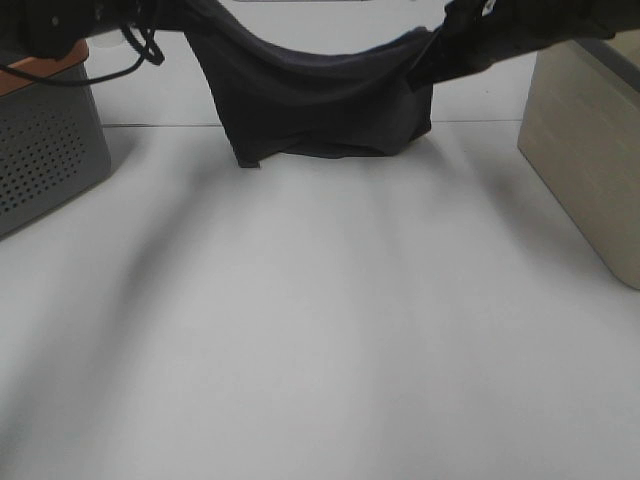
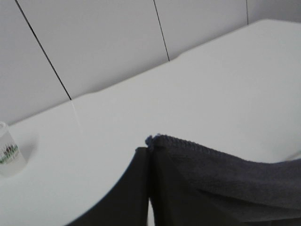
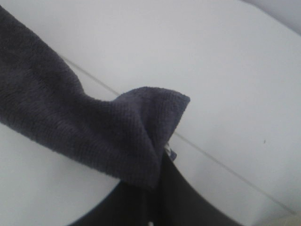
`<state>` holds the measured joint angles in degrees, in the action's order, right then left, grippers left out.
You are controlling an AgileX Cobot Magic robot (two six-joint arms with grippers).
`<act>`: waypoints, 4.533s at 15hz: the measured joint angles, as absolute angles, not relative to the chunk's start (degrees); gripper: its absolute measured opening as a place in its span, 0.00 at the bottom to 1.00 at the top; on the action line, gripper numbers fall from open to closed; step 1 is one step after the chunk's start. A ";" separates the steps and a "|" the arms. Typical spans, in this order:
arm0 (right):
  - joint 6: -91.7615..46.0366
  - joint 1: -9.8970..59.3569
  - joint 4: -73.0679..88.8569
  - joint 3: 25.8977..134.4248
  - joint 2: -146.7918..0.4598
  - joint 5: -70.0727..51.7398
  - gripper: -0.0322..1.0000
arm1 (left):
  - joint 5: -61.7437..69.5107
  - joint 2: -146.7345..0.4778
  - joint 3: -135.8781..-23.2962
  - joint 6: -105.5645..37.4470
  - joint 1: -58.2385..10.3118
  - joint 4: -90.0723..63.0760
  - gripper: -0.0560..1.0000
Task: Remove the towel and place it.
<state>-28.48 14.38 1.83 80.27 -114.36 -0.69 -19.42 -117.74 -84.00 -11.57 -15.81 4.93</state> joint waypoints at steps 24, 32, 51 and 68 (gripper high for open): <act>-26.93 20.86 -0.46 35.81 -98.66 11.75 0.76 | -59.70 -105.02 -24.41 -7.73 -19.65 4.30 0.79; -25.78 20.86 1.78 41.20 -82.79 -1.66 0.76 | -9.85 -82.68 -37.99 -6.93 -19.65 -2.18 0.80; -0.52 9.63 -3.32 101.41 -98.26 -69.50 0.76 | 68.98 -93.11 -93.39 -2.18 6.07 -6.30 0.79; -3.50 9.68 -2.29 40.11 -42.00 -61.36 0.76 | 69.21 -26.64 -42.00 -3.61 7.62 -2.58 0.79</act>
<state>-3.50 9.68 -2.29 40.11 -42.00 -61.36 69.21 -26.64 -42.00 -3.61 7.62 -2.58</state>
